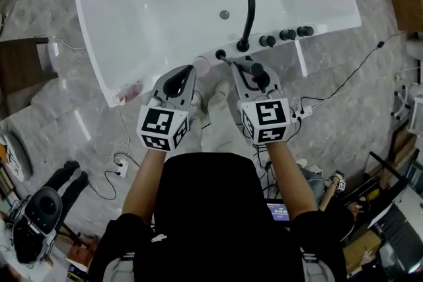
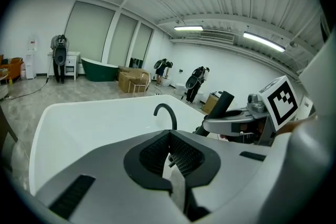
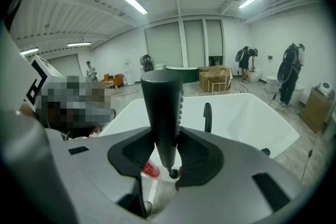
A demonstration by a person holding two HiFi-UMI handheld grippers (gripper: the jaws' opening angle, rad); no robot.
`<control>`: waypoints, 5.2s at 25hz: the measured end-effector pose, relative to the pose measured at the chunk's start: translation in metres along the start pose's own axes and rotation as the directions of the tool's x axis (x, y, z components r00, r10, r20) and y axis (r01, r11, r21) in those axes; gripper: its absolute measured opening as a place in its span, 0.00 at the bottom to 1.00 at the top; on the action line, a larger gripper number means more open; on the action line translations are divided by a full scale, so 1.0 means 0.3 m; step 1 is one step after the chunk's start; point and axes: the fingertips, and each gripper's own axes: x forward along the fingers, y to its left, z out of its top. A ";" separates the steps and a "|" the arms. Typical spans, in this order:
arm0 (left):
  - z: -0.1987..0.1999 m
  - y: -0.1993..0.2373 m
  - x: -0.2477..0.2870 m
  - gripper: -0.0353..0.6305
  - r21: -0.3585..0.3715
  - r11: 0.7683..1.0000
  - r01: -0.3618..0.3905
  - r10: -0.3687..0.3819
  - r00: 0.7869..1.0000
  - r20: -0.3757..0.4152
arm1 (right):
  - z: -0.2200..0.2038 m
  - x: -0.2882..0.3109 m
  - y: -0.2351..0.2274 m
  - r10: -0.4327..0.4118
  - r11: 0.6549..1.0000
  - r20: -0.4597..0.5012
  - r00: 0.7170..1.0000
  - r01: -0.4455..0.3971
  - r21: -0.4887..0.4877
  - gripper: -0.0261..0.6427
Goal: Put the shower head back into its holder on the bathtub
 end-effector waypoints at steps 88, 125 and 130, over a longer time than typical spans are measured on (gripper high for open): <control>-0.197 0.117 0.168 0.07 -0.059 0.998 -0.006 0.001 0.996 -0.093 | -0.478 0.410 -0.035 0.019 0.999 -0.277 0.961 -0.007 0.042 0.30; 0.499 -0.136 -0.219 0.07 0.179 0.983 -0.033 -0.008 0.975 0.224 | 0.411 -0.160 0.020 -0.022 0.998 0.174 0.985 0.031 -0.050 0.08; 0.629 -0.147 -0.312 0.07 0.179 0.983 -0.051 -0.004 0.956 0.294 | 0.579 -0.253 0.060 0.007 0.998 0.276 0.961 0.012 -0.067 0.07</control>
